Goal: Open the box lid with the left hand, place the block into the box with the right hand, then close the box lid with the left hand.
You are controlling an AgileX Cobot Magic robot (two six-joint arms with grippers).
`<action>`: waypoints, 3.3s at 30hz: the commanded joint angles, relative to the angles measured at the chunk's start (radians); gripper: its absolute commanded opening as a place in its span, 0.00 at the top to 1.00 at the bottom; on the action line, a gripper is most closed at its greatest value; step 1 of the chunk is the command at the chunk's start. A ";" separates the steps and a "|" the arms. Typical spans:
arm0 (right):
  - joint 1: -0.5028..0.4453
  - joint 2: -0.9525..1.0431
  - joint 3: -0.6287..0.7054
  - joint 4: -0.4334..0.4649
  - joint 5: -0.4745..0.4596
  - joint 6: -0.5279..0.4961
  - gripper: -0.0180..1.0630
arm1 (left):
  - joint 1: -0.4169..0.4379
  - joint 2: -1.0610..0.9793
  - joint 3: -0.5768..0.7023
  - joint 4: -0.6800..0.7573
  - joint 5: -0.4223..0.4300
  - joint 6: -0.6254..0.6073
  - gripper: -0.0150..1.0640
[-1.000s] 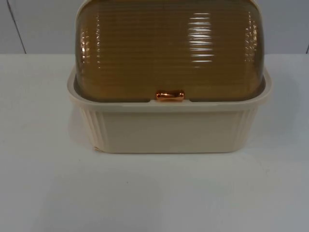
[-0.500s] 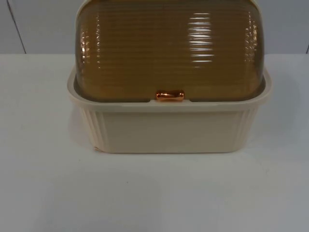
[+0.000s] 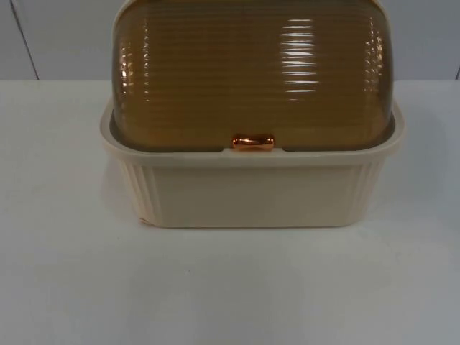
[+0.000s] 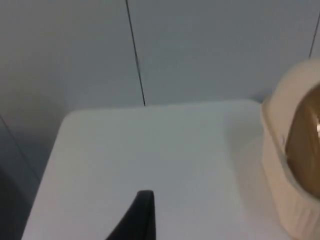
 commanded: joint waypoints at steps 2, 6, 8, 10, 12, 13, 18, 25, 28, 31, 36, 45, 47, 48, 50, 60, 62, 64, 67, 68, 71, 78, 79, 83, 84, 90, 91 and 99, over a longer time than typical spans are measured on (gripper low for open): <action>-0.006 0.120 -0.101 -0.010 -0.094 0.000 0.01 | 0.001 0.125 -0.110 0.001 -0.082 -0.008 0.02; -0.006 0.276 -0.208 -0.022 -0.142 0.003 0.01 | 0.001 0.270 -0.222 0.005 -0.130 -0.008 0.02; -0.006 0.324 -0.232 -0.028 -0.144 0.003 0.01 | 0.001 0.284 -0.229 0.005 -0.134 -0.008 0.02; -0.006 0.405 -0.278 -0.033 -0.148 -0.001 0.01 | 0.001 0.336 -0.236 0.007 -0.163 -0.008 0.02; -0.006 0.479 -0.295 -0.055 -0.160 -0.003 0.01 | 0.001 0.394 -0.236 0.010 -0.173 -0.008 0.02; -0.006 0.507 -0.300 -0.055 -0.166 -0.003 0.01 | 0.001 0.418 -0.236 0.012 -0.179 -0.008 0.02; -0.006 0.601 -0.300 -0.044 -0.192 0.010 0.01 | 0.001 0.519 -0.236 -0.006 -0.229 -0.017 0.02; -0.006 0.645 -0.300 -0.053 -0.228 0.026 0.01 | -0.005 0.655 -0.236 -0.162 -0.215 0.127 0.02; -0.006 0.645 -0.300 -0.055 -0.235 0.020 0.01 | -0.028 0.701 -0.236 -0.232 -0.215 0.199 0.02; -0.006 0.645 -0.300 -0.062 -0.247 0.018 0.01 | -0.096 0.763 -0.236 -0.264 -0.217 0.242 0.02; -0.006 0.645 -0.300 -0.062 -0.252 0.018 0.01 | -0.228 0.838 -0.236 -0.219 -0.230 0.291 0.02; -0.006 0.645 -0.300 -0.062 -0.248 0.018 0.01 | -0.496 0.908 -0.236 0.058 -0.315 0.365 0.02; -0.006 0.645 -0.300 -0.062 -0.244 0.018 0.01 | -0.564 0.923 -0.236 0.197 -0.350 0.378 0.02; -0.006 0.645 -0.300 -0.062 -0.244 0.018 0.01 | -0.600 0.932 -0.236 0.270 -0.366 0.383 0.02; -0.006 0.645 -0.300 -0.062 -0.244 0.018 0.01 | -0.658 0.964 -0.236 0.419 -0.399 0.389 0.02; -0.006 0.645 -0.300 -0.062 -0.239 -0.005 0.01 | -0.804 1.090 -0.236 0.715 -0.411 0.357 0.02; -0.006 0.645 -0.300 -0.073 -0.239 -0.005 0.01 | -0.833 1.110 -0.234 0.728 -0.411 0.328 0.02; -0.006 0.645 -0.300 -0.080 -0.239 -0.005 0.01 | -0.847 1.130 -0.234 0.754 -0.411 0.291 0.02; -0.006 0.645 -0.300 -0.080 -0.239 -0.005 0.01 | -0.856 1.155 -0.234 0.775 -0.411 0.242 0.02; -0.006 0.645 -0.300 -0.080 -0.239 -0.005 0.01 | -0.861 1.163 -0.234 0.788 -0.411 0.219 0.02; -0.006 0.645 -0.300 -0.080 -0.239 -0.005 0.01 | -0.861 1.175 -0.234 0.812 -0.411 0.184 0.02; -0.006 0.645 -0.300 -0.080 -0.239 -0.007 0.01 | -0.863 1.176 -0.123 1.083 -0.458 -0.099 0.02; -0.006 0.645 -0.300 -0.080 -0.239 -0.007 0.01 | -0.876 1.176 -0.097 1.150 -0.471 -0.172 0.02; -0.006 0.645 -0.300 -0.080 -0.241 -0.007 0.01 | -0.917 1.176 -0.032 1.471 -0.452 -0.476 0.02; -0.006 0.645 -0.300 -0.080 -0.243 -0.007 0.01 | -0.933 1.176 -0.022 1.584 -0.424 -0.597 0.02; -0.006 0.645 -0.300 -0.080 -0.245 -0.007 0.01 | -0.941 1.176 -0.006 1.679 -0.361 -0.778 0.06; -0.006 0.645 -0.300 -0.080 -0.245 -0.007 0.01 | -0.941 1.176 -0.006 1.679 -0.358 -0.778 0.12; -0.006 0.645 -0.300 -0.080 -0.245 -0.007 0.01 | -0.930 1.176 -0.006 1.671 -0.371 -0.778 0.81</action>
